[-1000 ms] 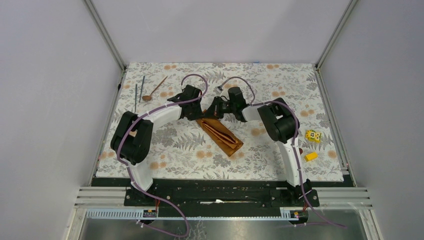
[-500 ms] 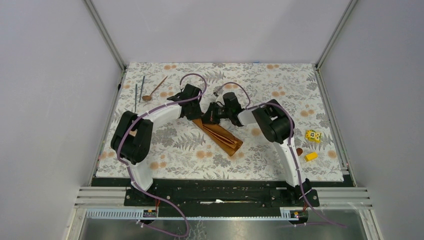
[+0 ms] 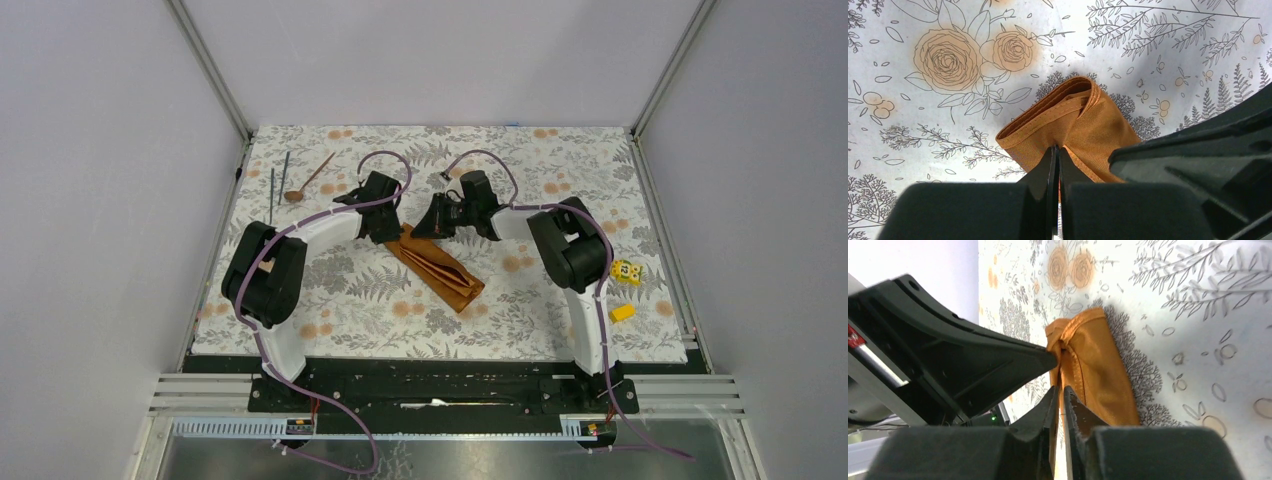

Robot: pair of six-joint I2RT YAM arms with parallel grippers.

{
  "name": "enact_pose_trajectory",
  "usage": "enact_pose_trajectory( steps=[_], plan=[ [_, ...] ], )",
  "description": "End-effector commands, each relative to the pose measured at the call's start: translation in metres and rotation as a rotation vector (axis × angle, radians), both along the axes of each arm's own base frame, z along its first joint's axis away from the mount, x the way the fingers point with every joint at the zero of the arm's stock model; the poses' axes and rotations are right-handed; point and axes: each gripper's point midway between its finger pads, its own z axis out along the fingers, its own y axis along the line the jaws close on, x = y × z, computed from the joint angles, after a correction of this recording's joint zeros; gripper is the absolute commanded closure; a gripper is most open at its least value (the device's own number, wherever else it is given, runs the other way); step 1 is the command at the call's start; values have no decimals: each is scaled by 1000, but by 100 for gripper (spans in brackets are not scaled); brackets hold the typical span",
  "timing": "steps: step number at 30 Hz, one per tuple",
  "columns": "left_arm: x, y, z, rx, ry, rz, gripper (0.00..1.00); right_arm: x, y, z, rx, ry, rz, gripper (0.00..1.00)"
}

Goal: Fold the napkin into a case and place the utensils inside
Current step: Stuff the top corner of the smaller-rectangle-folded napkin into the folded napkin.

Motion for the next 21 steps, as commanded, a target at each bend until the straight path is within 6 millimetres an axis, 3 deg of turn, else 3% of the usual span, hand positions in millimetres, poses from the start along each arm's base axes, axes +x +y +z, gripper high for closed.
enact_pose_trajectory(
  steps=[1, 4, 8, 12, 15, 18, 21],
  plan=[
    [13, -4, 23, -36, -84, -13, 100, 19, 7, 12, 7, -63, 18, 91],
    [14, -6, 25, -42, -89, -19, 100, 25, 13, 3, 0, -59, 20, 98],
    [16, -9, 24, -50, -84, -26, 100, 21, 28, -15, -15, -30, 44, 100],
    [20, -11, 25, -48, -77, -18, 100, -1, 45, -30, -30, -9, 71, 100],
    [25, -14, 21, -48, -55, -12, 100, -16, 54, -31, -6, -5, 88, 100],
    [26, -19, 9, -47, -9, -21, 100, -9, 41, -29, -15, -3, 49, 100],
    [24, -16, 9, -60, -26, -12, 94, -1, 25, -6, 4, -16, 32, 100]
  ],
)
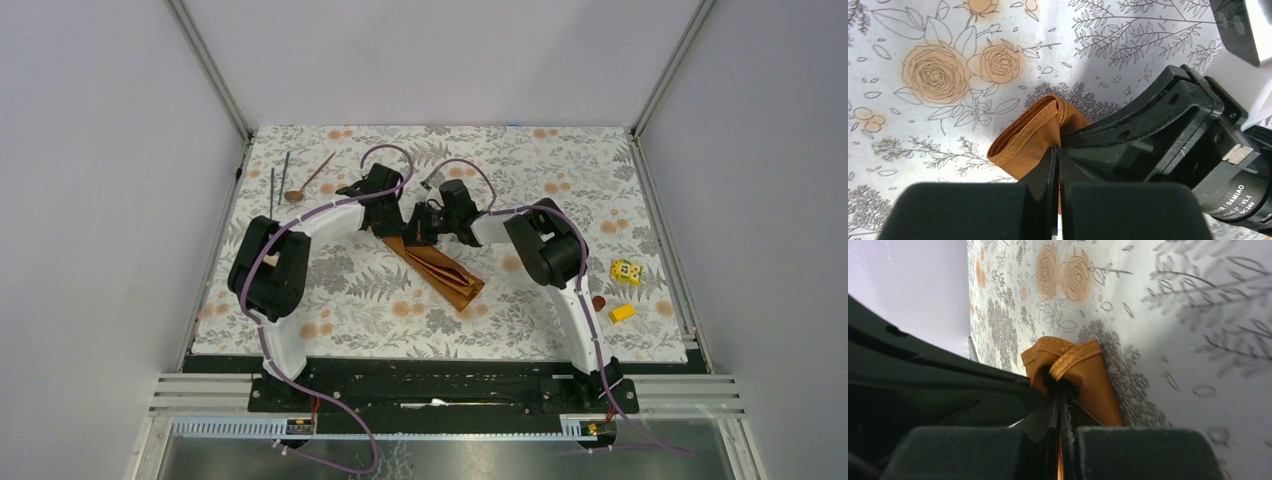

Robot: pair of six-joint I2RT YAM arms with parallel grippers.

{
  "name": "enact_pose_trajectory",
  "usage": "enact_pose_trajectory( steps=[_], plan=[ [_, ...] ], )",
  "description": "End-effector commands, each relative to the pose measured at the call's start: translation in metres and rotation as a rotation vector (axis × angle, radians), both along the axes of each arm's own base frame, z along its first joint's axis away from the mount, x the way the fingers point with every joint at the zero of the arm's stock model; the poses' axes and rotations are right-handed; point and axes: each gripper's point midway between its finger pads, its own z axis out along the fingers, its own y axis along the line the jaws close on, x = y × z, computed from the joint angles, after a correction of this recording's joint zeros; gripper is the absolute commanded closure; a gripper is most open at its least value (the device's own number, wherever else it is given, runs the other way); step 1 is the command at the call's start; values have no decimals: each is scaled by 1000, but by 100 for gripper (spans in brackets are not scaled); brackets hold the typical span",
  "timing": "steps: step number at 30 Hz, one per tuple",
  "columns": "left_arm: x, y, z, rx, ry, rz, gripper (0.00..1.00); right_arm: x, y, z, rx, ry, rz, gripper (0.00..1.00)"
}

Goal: Fold the napkin into a case and place the utensils inside
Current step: Stuff the top corner of the smaller-rectangle-folded napkin into the folded napkin.

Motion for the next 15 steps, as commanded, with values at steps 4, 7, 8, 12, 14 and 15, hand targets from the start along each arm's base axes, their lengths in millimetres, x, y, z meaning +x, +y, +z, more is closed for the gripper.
enact_pose_trajectory(
  steps=[4, 7, 8, 12, 14, 15],
  plan=[
    [12, 0, 15, -59, -66, 18, 80, -5, -31, 53, 2, -44, 8, 88],
    [8, 2, 26, -71, -85, 11, 68, -16, -41, 70, -1, -65, 30, 80],
    [7, 1, 30, -82, -90, 3, 63, -19, -45, 75, -9, -77, 31, 77],
    [-1, -2, 47, -148, -90, -29, 49, -34, -64, 87, -45, -127, 45, 68],
    [-6, 0, 51, -176, -74, -34, 47, -39, -77, 86, -101, -170, 48, 61],
    [-9, 2, 52, -189, -62, -32, 47, -41, -85, 81, -155, -181, 44, 58]
  ],
)
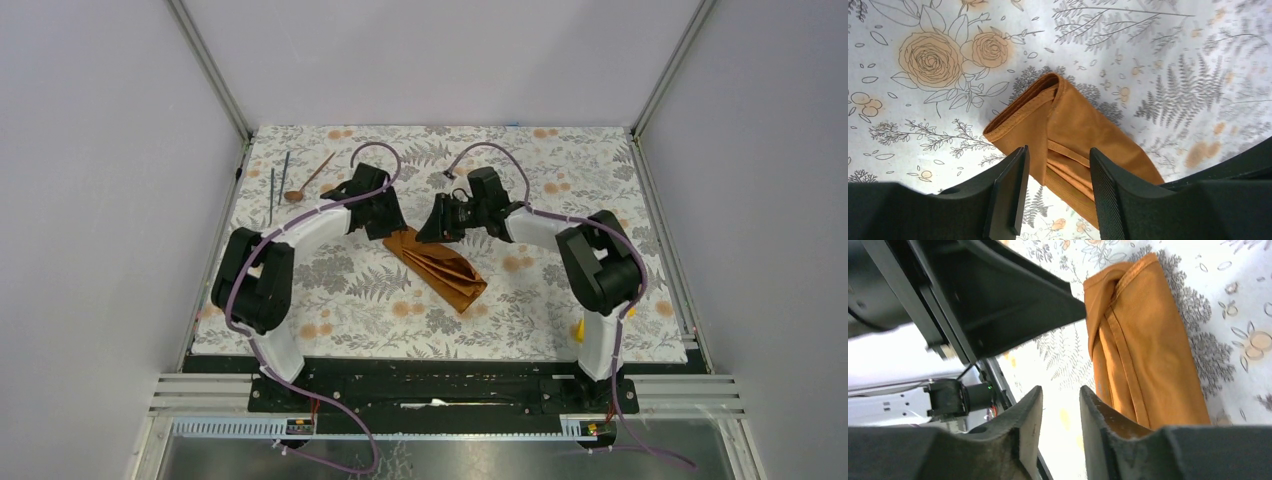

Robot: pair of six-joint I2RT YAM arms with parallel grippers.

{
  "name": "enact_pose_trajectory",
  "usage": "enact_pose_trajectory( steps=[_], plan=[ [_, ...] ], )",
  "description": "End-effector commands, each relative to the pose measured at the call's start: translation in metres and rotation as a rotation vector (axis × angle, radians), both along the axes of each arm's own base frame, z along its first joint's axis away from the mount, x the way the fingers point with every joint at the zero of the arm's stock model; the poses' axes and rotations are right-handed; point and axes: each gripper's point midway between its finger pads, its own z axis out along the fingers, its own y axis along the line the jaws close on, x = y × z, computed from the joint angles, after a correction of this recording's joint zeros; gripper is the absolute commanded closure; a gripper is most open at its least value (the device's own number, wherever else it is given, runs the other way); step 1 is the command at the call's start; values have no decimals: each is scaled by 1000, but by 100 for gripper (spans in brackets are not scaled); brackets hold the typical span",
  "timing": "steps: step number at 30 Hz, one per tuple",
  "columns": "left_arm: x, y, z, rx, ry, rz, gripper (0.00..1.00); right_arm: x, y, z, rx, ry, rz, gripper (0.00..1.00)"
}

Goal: Fold the napkin into a case and place the utensils inside
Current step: Stuff the top corner of the smaller-rectangle-folded napkin into the folded napkin.

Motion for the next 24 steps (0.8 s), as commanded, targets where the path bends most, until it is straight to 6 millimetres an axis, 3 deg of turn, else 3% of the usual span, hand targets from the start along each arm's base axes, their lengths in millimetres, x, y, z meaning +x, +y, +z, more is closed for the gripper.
enact_pose_trajectory(
  steps=[1, 6, 9, 13, 19, 24],
  plan=[
    [-5, -2, 33, -113, -32, -27, 47, -10, -33, 7, -145, -123, 13, 56],
    [-33, -10, 26, -237, 43, -53, 46, -5, -64, -4, -190, -111, -40, 51],
    [-58, -11, 4, -283, 107, -54, 45, -10, -69, -14, -193, -82, -36, 53],
    [-75, -14, -17, -336, 147, -47, 45, -17, -69, -21, -183, -56, -24, 58],
    [-80, -27, -32, -367, 166, -51, 47, -32, -59, -30, -181, -36, 7, 64],
    [-79, -31, -41, -338, 176, -46, 54, -49, -45, -42, -189, -17, 28, 68]
  ],
)
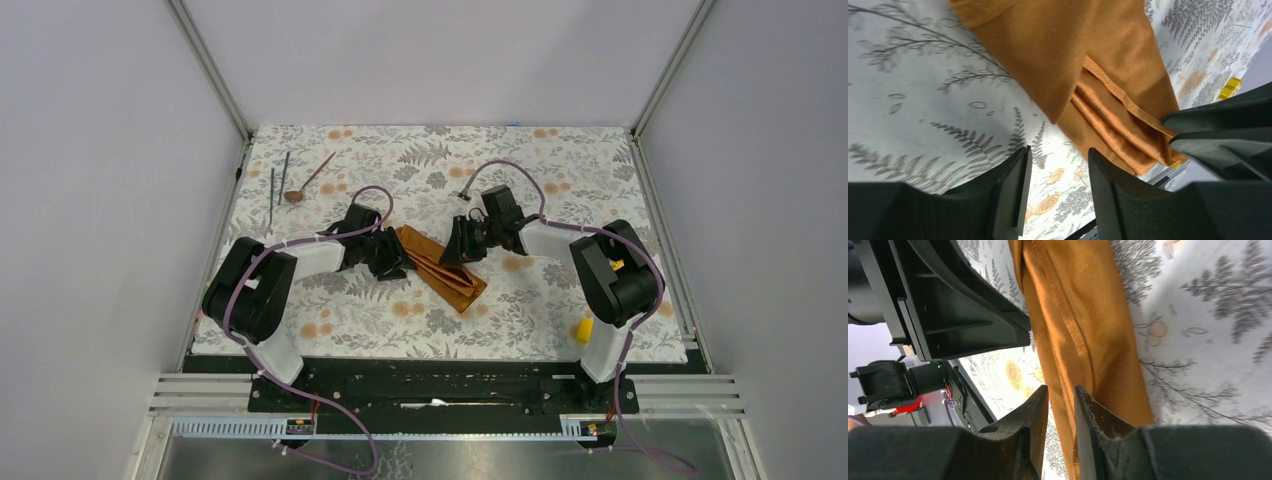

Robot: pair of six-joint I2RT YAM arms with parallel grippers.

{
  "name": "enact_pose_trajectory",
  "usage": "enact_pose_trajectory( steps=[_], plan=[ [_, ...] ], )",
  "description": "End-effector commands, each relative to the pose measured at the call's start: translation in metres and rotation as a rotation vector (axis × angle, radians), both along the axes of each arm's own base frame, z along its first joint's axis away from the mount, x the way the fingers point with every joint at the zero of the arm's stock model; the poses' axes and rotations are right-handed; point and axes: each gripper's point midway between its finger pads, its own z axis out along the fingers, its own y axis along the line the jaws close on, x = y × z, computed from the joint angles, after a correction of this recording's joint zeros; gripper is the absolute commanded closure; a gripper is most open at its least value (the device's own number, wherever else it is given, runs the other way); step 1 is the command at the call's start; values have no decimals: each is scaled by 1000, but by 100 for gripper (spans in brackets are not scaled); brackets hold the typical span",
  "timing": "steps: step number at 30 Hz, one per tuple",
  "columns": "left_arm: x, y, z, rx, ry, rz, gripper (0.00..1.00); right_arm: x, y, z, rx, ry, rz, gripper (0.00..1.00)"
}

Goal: Fold the napkin into a case and place the utensils inside
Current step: Stuff the top corner of the smaller-rectangle-folded napkin into the folded napkin, then smooth out the smaller rectangle-folded napkin at the center of the board.

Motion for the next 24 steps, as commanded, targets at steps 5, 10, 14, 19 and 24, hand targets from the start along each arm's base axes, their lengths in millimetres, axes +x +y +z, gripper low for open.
enact_pose_trajectory(
  steps=[5, 10, 14, 19, 24],
  plan=[
    [10, 0, 0, 45, -44, 12, 61, -27, 18, -24, -26, 7, -1, 71],
    [6, -4, 32, 17, -84, -41, 54, -28, 13, -29, -50, -4, -3, 72],
    [20, -22, 62, -65, -117, -85, 54, -28, 12, -27, -65, -21, 12, 72],
    [49, -52, 72, -183, -117, -106, 58, -28, 13, -22, -66, -50, 37, 72],
    [72, -57, 36, -136, -81, -87, 68, -26, 16, -11, -85, -83, 52, 73]
  ],
)
